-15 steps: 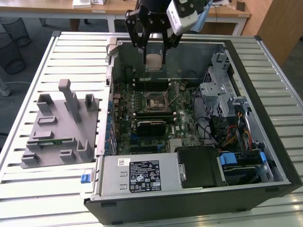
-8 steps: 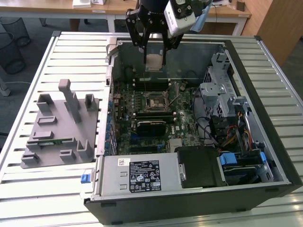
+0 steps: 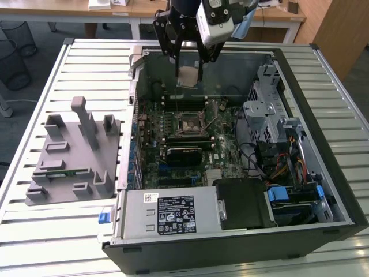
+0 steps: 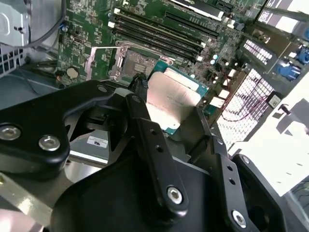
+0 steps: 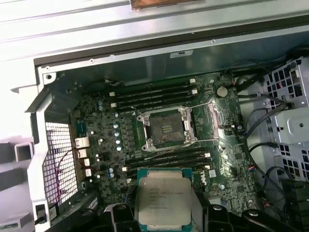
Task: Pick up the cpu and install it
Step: 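Place the cpu into insertion slot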
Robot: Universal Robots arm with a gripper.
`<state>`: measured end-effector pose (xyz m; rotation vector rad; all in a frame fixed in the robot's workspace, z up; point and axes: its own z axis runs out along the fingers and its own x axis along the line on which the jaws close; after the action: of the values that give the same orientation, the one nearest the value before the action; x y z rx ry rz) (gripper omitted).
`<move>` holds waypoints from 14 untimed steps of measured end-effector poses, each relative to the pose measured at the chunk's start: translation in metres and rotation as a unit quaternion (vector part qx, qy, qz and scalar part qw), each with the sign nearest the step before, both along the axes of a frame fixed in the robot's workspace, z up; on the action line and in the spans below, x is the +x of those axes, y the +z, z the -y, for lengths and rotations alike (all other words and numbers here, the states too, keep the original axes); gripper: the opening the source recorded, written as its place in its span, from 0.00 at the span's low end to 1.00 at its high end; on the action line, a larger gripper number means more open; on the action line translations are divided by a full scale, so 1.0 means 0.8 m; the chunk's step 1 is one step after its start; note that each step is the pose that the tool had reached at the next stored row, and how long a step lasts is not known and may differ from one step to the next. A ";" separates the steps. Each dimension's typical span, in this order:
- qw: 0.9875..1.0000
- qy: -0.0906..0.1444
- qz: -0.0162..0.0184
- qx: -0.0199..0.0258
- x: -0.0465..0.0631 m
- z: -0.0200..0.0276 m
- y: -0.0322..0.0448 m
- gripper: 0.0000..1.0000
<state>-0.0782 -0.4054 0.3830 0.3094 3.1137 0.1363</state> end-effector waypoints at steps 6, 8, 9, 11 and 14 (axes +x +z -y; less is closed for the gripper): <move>0.999 -0.038 0.000 0.000 0.000 -0.0005 -0.0015 0.53; 0.999 -0.050 0.000 0.000 0.000 -0.0006 -0.0021 0.53; 0.998 -0.056 0.000 0.000 0.000 -0.0006 -0.0024 0.53; 0.998 -0.069 0.000 0.000 0.000 -0.0008 -0.0028 0.53; 0.997 -0.083 0.000 0.000 0.000 -0.0013 -0.0034 0.53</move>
<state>-0.0782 -0.4043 0.3803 0.5659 3.0702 0.1343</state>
